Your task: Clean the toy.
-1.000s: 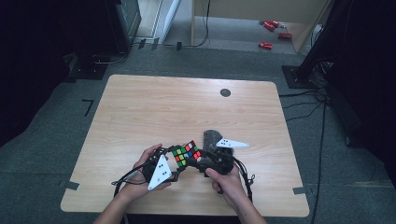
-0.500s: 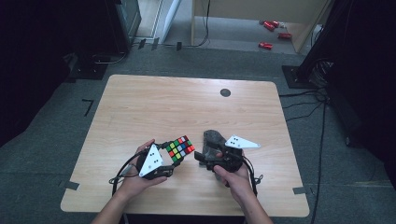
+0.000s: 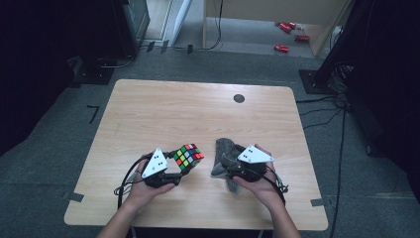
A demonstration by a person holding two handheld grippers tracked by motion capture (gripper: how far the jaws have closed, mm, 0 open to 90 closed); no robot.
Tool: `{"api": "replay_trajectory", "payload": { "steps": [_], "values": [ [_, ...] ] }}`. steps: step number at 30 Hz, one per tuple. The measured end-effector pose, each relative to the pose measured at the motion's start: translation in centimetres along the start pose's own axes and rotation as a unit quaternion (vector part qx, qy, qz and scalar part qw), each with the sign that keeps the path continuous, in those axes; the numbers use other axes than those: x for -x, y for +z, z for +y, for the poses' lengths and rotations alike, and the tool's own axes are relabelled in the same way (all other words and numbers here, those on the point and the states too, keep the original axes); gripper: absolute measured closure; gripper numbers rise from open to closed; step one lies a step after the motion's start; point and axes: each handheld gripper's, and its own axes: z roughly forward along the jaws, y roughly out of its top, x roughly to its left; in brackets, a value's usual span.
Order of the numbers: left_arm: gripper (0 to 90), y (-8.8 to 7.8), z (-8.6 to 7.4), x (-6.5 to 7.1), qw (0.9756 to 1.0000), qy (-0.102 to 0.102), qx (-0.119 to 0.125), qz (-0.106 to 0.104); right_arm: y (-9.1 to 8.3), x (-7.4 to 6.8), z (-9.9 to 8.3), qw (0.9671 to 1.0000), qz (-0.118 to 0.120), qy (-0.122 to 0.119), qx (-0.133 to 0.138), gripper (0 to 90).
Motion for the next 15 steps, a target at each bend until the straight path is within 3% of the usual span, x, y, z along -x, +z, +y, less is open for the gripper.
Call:
{"api": "replay_trajectory", "payload": {
  "steps": [3,5,9,12,15],
  "values": [
    [34.7,0.2,-0.3,-0.5,0.9995,-0.030,0.000,-0.006,1.1,0.2,-1.0,0.9993,-0.005,0.015,-0.035,32.5],
    [34.6,0.3,-0.5,-0.7,0.9992,-0.039,0.004,-0.005,1.6,0.3,-1.6,0.9985,0.000,0.023,-0.049,36.7],
    [34.5,0.4,-1.0,-1.1,0.9989,-0.047,0.009,0.001,2.3,0.3,-2.2,0.9973,-0.003,0.042,-0.060,43.7],
    [34.6,0.0,-0.7,-0.9,0.9989,-0.041,0.020,0.003,2.7,0.5,-2.5,0.9949,-0.011,0.069,-0.072,51.7],
    [34.6,-0.3,-0.3,-0.7,0.9987,-0.042,0.029,0.001,3.3,0.5,-2.8,0.9924,-0.024,0.071,-0.097,56.9]
  ]
}}
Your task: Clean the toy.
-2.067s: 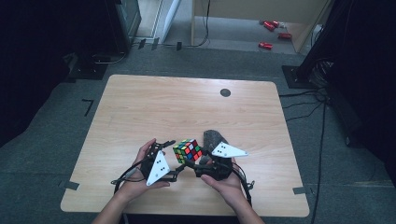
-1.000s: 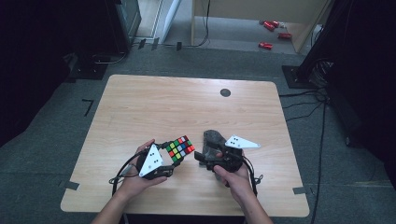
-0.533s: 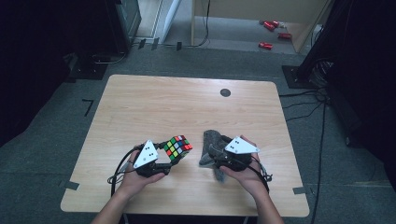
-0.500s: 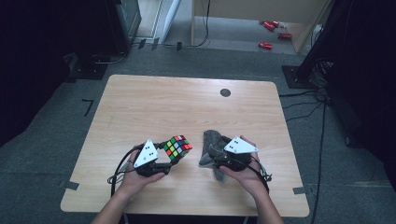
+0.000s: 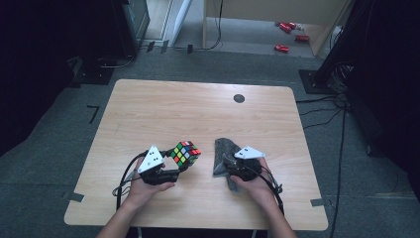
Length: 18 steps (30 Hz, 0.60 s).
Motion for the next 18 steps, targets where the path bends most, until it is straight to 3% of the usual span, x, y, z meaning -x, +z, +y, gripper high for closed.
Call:
{"api": "replay_trajectory", "payload": {
  "steps": [4,9,14,18],
  "values": [
    [34.7,0.1,-0.1,0.0,0.9999,0.004,-0.011,0.002,0.0,-0.2,-0.1,1.0000,-0.002,-0.002,-0.002,70.1],
    [34.7,0.1,0.0,0.3,0.9998,0.013,-0.015,-0.001,-1.9,-0.4,0.8,0.9980,0.007,0.014,0.061,74.0],
    [34.7,0.5,0.2,1.2,0.9973,0.051,-0.048,0.024,-5.4,-2.4,2.9,0.9877,0.039,0.010,0.151,74.0],
    [34.7,1.2,0.4,2.2,0.9929,0.070,-0.085,0.044,-7.1,-4.8,4.4,0.9801,0.071,-0.021,0.184,73.6]
  ]
}}
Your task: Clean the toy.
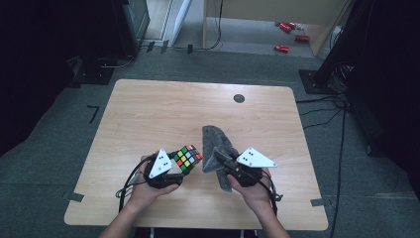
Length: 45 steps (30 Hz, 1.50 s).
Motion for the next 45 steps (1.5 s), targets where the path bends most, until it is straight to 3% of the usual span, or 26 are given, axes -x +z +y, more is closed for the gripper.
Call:
{"api": "replay_trajectory", "payload": {
  "steps": [6,8,14,18,22,26,29,33,35,39,42,45],
  "values": [
    [34.8,0.7,1.0,1.8,0.9983,0.035,-0.044,0.015,0.8,-3.4,0.7,0.9978,0.027,-0.060,-0.011,73.2],
    [34.8,0.7,1.4,2.3,0.9979,0.036,-0.050,0.018,1.4,-4.6,0.5,0.9950,0.029,-0.092,-0.027,73.1],
    [35.1,0.7,2.1,3.3,0.9946,0.056,-0.081,0.034,2.7,-6.5,-0.5,0.9872,0.027,-0.147,-0.055,73.2],
    [35.2,0.8,2.1,3.3,0.9943,0.058,-0.085,0.030,2.7,-5.7,-0.6,0.9876,0.012,-0.144,-0.062,73.8],
    [35.2,0.9,1.9,3.2,0.9936,0.062,-0.089,0.030,2.4,-4.3,-0.6,0.9882,-0.023,-0.136,-0.067,74.0],
    [35.2,0.8,1.7,2.7,0.9955,0.045,-0.079,0.028,2.0,-3.1,-0.4,0.9890,-0.063,-0.118,-0.063,74.0],
    [35.2,0.7,1.8,2.6,0.9955,0.045,-0.078,0.029,1.3,-3.3,0.0,0.9934,-0.037,-0.104,-0.031,73.8],
    [35.1,0.6,2.1,3.1,0.9961,0.047,-0.071,0.024,1.4,-5.1,0.4,0.9924,0.015,-0.119,-0.025,73.6],
    [35.2,0.4,2.3,3.5,0.9961,0.053,-0.066,0.023,1.8,-5.9,0.2,0.9907,0.027,-0.129,-0.034,73.5],
    [35.2,0.5,2.2,3.4,0.9961,0.052,-0.067,0.023,2.2,-5.7,-0.5,0.9906,0.034,-0.126,-0.040,73.6],
    [35.2,0.7,2.0,3.3,0.9958,0.051,-0.071,0.024,2.2,-4.8,-0.6,0.9908,0.011,-0.128,-0.042,73.7],
    [35.2,0.9,1.8,3.0,0.9960,0.049,-0.072,0.021,2.1,-3.3,-0.7,0.9939,-0.007,-0.102,-0.042,73.6]
  ]
}}
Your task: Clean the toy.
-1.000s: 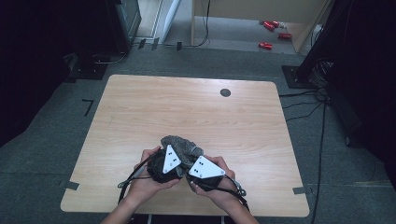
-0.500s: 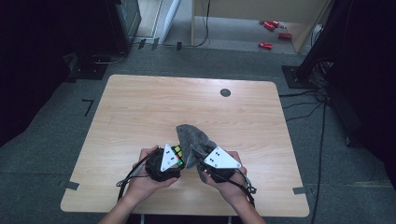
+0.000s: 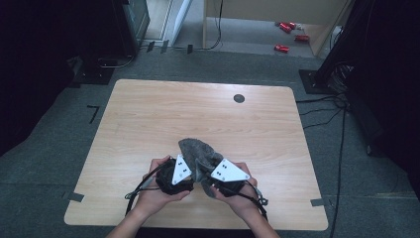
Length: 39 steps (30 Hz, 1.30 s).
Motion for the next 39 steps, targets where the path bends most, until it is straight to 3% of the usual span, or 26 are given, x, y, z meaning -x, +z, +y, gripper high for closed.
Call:
{"api": "replay_trajectory", "payload": {
  "steps": [1,3,4,6,8,11,13,14,17,20,24,25,27,31,33,34,36,39],
  "values": [
    [35.2,0.1,-0.1,-0.1,1.0000,-0.002,0.001,0.000,-0.1,0.4,-0.1,0.9999,-0.008,0.013,-0.001,73.6],
    [35.1,0.2,-0.2,-0.3,1.0000,-0.007,0.000,-0.002,-0.4,0.8,-0.3,0.9994,-0.033,0.013,0.000,73.5],
    [35.2,0.2,-0.2,-0.3,1.0000,-0.006,0.000,-0.002,-0.6,0.9,-0.2,0.9994,-0.030,0.017,0.009,73.4],
    [35.2,0.1,-0.2,-0.3,1.0000,-0.008,0.003,-0.004,-1.0,0.5,0.1,0.9993,-0.011,0.017,0.033,73.0],
    [35.1,0.1,-0.1,-0.2,0.9999,-0.008,0.005,-0.007,-1.1,-0.3,0.5,0.9984,0.017,0.002,0.054,72.5],
    [35.2,0.0,0.1,0.1,0.9999,0.003,0.008,-0.010,-0.5,-2.2,0.9,0.9977,0.044,-0.020,0.047,72.3],
    [35.2,0.0,0.0,0.1,0.9998,0.002,0.011,-0.015,0.0,-2.9,0.7,0.9979,0.034,-0.047,0.028,72.5],
    [35.2,0.0,-0.1,0.0,0.9998,0.000,0.011,-0.016,0.3,-2.9,0.5,0.9983,0.029,-0.045,0.021,72.5],
    [35.2,0.4,-0.3,-0.2,0.9999,-0.003,0.006,-0.014,0.7,-1.9,-0.3,0.9993,0.021,-0.024,0.021,73.0],
    [35.2,1.0,-0.5,-0.1,0.9998,-0.004,0.002,-0.017,0.8,-0.7,-0.6,0.9995,-0.020,-0.025,0.006,73.1],
    [35.1,1.4,-0.7,0.1,0.9998,-0.004,0.001,-0.021,0.6,1.0,-0.5,0.9986,-0.053,0.008,0.000,73.0],
    [35.1,1.4,-0.7,0.2,0.9997,-0.007,0.003,-0.023,0.3,1.2,-0.3,0.9984,-0.051,0.025,0.005,72.9],
    [35.1,1.3,-0.5,0.2,0.9997,-0.007,0.007,-0.022,0.1,0.8,0.1,0.9988,-0.032,0.027,0.026,72.4],
    [35.1,1.2,-0.3,0.0,0.9996,-0.012,0.013,-0.023,1.0,-2.1,0.4,0.9986,0.029,-0.039,0.024,70.1],
    [35.1,1.2,-0.4,-0.1,0.9997,-0.008,0.011,-0.020,1.5,-3.0,0.2,0.9976,0.024,-0.062,0.018,70.7],
    [35.1,1.3,-0.4,-0.1,0.9997,-0.008,0.011,-0.022,1.6,-3.0,0.0,0.9979,0.019,-0.060,0.013,71.2],
    [35.1,1.5,-0.5,-0.1,0.9995,-0.014,0.011,-0.027,1.6,-2.3,-0.2,0.9988,0.022,-0.043,0.003,72.0],
    [35.1,1.7,-0.7,0.1,0.9994,-0.019,0.010,-0.027,1.3,-0.7,-0.8,0.9999,0.000,-0.017,0.003,72.9]
  ]
}}
